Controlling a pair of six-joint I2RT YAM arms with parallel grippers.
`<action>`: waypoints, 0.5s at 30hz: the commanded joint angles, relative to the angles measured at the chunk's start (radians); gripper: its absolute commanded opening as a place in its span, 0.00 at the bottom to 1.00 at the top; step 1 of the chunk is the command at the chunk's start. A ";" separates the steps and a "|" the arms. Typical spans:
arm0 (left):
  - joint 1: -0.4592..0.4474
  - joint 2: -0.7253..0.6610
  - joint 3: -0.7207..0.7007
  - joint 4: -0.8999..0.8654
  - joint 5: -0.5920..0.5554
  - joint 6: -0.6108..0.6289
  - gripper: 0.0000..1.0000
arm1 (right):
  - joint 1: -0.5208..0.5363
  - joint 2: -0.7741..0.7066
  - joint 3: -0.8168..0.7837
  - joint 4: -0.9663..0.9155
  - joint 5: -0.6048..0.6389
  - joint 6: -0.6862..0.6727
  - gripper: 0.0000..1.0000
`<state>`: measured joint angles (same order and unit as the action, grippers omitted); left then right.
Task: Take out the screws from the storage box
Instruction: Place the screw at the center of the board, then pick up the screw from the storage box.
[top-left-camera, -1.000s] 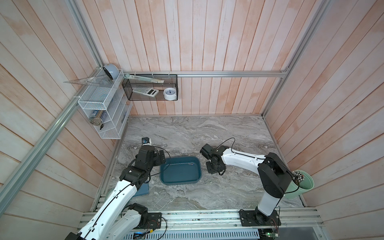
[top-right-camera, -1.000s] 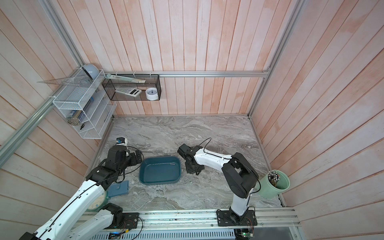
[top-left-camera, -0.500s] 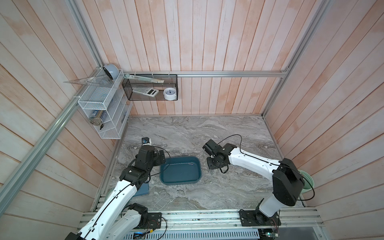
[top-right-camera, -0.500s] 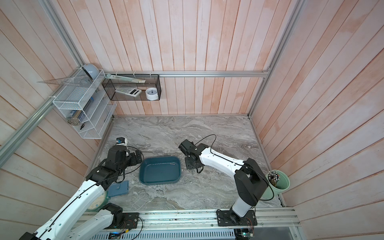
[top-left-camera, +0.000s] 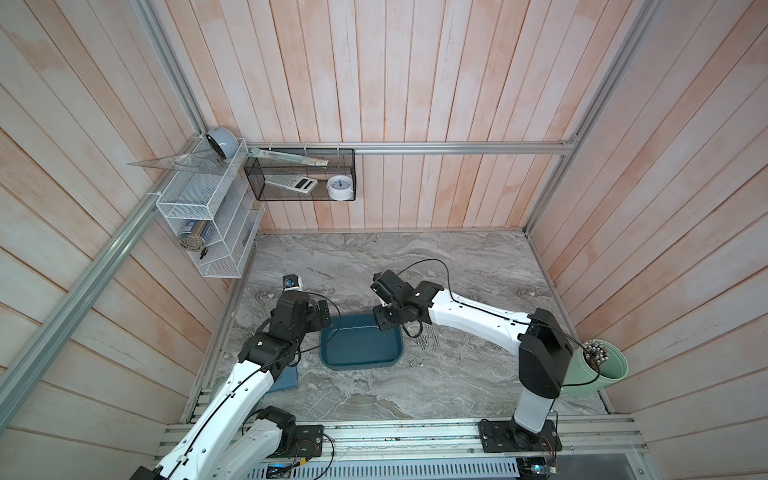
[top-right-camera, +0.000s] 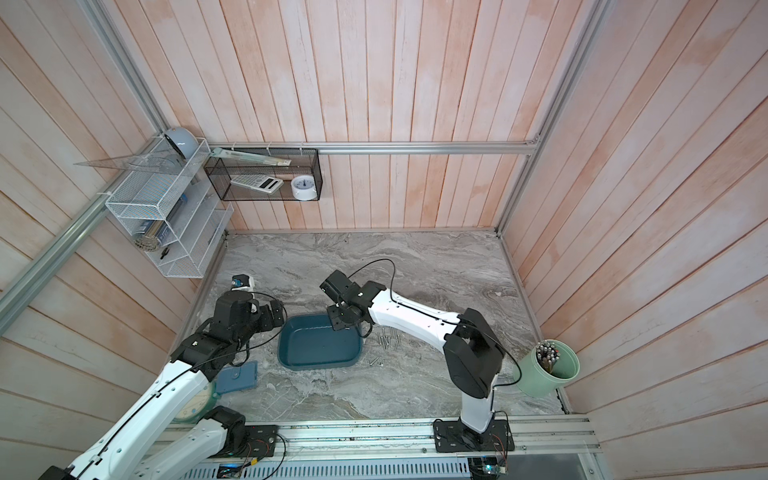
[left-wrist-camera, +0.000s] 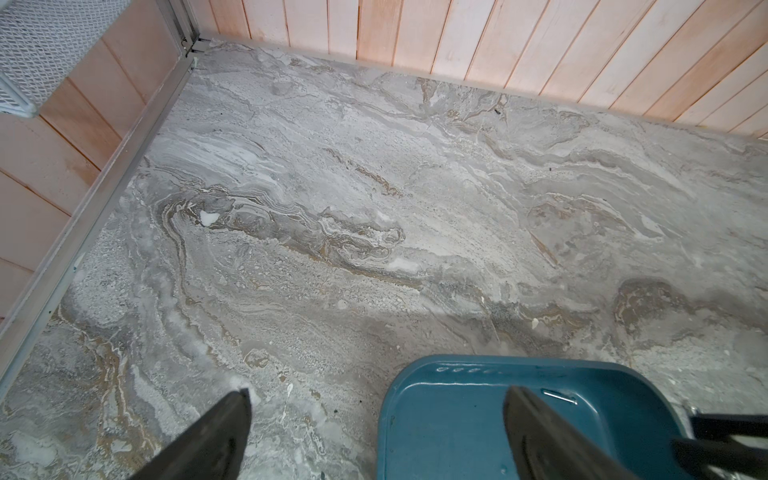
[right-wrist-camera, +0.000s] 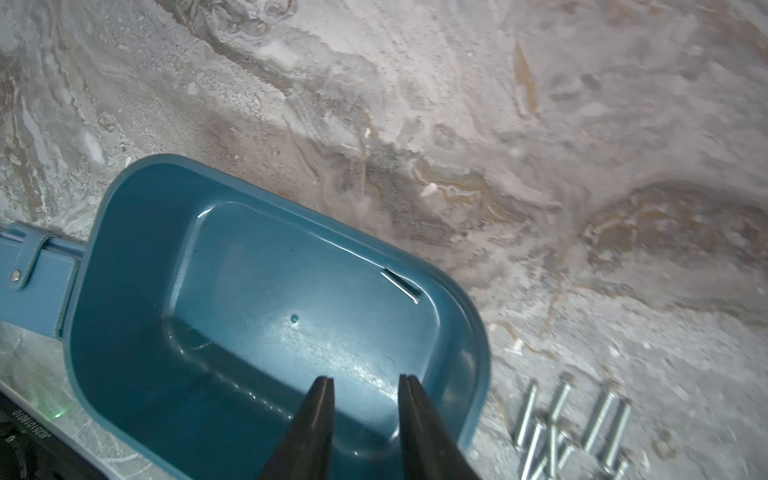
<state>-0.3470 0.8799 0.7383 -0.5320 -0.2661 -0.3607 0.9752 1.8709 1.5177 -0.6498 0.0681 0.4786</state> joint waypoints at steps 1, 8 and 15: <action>0.003 -0.021 0.014 -0.001 0.000 0.000 1.00 | 0.015 0.067 0.052 -0.083 0.019 -0.056 0.33; 0.004 -0.020 0.014 0.002 -0.001 0.002 1.00 | 0.017 0.145 0.077 -0.143 0.079 -0.117 0.34; 0.004 -0.018 0.013 0.001 0.002 0.000 1.00 | 0.015 0.223 0.142 -0.193 0.092 -0.135 0.33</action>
<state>-0.3470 0.8665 0.7383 -0.5316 -0.2661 -0.3607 0.9905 2.0594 1.6165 -0.7902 0.1360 0.3645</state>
